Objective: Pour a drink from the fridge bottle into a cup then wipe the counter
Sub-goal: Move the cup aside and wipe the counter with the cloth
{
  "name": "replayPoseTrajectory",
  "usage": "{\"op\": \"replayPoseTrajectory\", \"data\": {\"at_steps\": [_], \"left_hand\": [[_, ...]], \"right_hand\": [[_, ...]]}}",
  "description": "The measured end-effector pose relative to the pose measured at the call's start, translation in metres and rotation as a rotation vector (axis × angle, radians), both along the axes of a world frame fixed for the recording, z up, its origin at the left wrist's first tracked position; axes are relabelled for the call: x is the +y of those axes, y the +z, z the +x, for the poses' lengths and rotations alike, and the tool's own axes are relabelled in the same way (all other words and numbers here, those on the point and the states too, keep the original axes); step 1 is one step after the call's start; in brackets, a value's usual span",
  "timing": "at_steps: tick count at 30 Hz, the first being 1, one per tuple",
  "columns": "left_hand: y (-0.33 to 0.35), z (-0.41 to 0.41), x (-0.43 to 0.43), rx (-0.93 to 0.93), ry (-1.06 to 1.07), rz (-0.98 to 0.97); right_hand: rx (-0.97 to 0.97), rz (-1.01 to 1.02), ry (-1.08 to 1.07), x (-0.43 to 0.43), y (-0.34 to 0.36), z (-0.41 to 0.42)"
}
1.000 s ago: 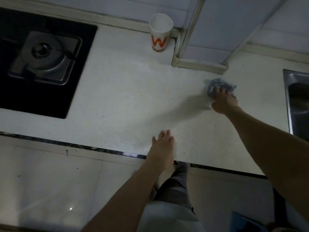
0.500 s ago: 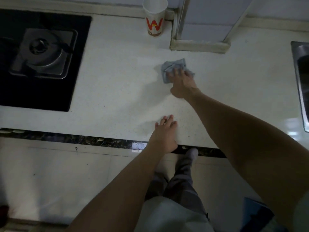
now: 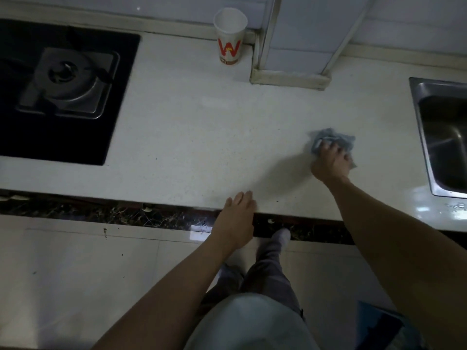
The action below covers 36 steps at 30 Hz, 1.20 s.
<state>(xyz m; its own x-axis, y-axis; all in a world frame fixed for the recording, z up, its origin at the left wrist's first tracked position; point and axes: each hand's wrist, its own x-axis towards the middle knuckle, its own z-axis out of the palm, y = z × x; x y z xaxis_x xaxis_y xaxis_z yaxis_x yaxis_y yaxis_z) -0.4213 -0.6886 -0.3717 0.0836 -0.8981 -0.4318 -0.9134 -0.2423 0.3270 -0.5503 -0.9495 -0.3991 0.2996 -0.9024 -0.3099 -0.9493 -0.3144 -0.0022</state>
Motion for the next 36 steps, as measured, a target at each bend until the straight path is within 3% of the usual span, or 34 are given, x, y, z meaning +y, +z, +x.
{"op": "replayPoseTrajectory", "data": {"at_steps": [3, 12, 18, 25, 31, 36], "left_hand": [[-0.002, -0.003, 0.014, 0.028, 0.044, -0.028], [-0.003, -0.003, 0.032, 0.079, 0.137, -0.036], [-0.003, 0.000, 0.029, -0.042, 0.084, -0.004], [0.001, 0.006, 0.022, 0.004, 0.059, 0.033], [0.006, 0.015, 0.023, 0.091, 0.055, 0.034], [0.010, 0.018, 0.028, 0.155, 0.141, -0.009]], "right_hand": [[-0.032, 0.014, 0.065, 0.028, 0.000, 0.023], [-0.154, 0.080, 0.587, 0.098, 0.006, 0.062], [-0.258, 0.092, 0.661, 0.147, 0.000, 0.006], [-0.210, -0.012, 0.370, 0.153, -0.003, -0.089], [-0.175, -0.001, -0.031, 0.188, 0.005, -0.035], [-0.236, 0.055, 0.175, 0.240, 0.008, 0.027]]}}
